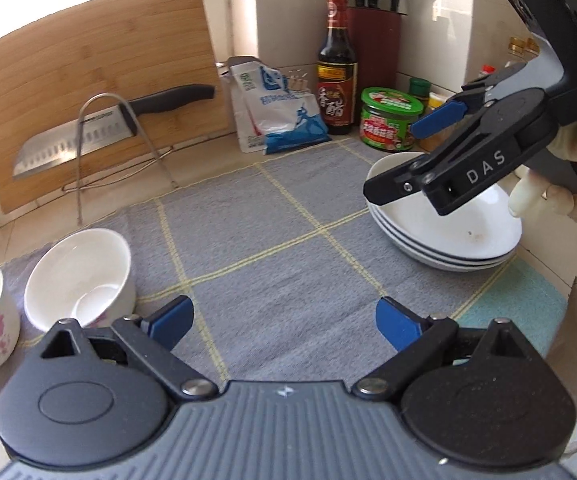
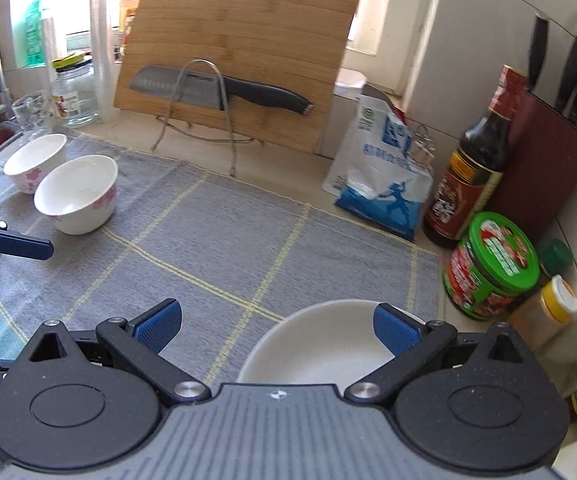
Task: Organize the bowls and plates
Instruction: 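Move the right tool to a plain white bowl and close on its rim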
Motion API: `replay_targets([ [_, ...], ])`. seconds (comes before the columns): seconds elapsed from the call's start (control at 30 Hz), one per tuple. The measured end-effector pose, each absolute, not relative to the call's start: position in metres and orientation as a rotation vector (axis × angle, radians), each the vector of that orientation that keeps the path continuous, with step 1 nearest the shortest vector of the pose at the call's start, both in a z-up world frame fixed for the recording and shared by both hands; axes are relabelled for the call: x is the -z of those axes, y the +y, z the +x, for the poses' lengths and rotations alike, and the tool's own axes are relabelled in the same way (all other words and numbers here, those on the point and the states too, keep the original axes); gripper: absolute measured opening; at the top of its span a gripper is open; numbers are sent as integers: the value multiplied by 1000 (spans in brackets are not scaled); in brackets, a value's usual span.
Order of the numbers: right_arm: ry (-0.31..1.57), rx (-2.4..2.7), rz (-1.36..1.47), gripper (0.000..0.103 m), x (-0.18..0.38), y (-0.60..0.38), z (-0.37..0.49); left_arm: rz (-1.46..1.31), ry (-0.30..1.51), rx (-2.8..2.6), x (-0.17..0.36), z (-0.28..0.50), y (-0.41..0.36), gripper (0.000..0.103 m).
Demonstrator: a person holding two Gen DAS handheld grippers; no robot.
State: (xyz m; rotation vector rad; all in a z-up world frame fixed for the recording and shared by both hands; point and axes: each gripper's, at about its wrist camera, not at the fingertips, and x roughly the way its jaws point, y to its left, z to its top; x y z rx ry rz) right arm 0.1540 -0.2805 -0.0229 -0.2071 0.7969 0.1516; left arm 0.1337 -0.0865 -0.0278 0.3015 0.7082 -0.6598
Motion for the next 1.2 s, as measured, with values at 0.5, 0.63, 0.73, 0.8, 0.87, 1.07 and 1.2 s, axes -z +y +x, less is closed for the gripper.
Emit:
replay_targets([
  [0.5, 766, -472, -296, 103, 37, -176, 204, 227, 701, 329, 37, 142, -26, 97],
  [0.63, 774, -516, -292, 103, 38, -167, 218, 212, 693, 260, 40, 159, -27, 97],
  [0.73, 784, -540, -289, 103, 38, -163, 229, 182, 711, 223, 44, 172, -26, 97],
  [0.8, 790, -554, -283, 103, 37, -163, 238, 175, 718, 207, 46, 179, -26, 97],
  [0.87, 797, -564, -274, 103, 38, -163, 246, 179, 721, 194, 48, 186, -26, 97],
  [1.07, 821, -606, -246, 103, 41, -157, 279, 166, 753, 183, 54, 205, -27, 97],
  [1.2, 842, -648, -244, 103, 47, -149, 297, 143, 770, 175, 56, 214, -26, 96],
])
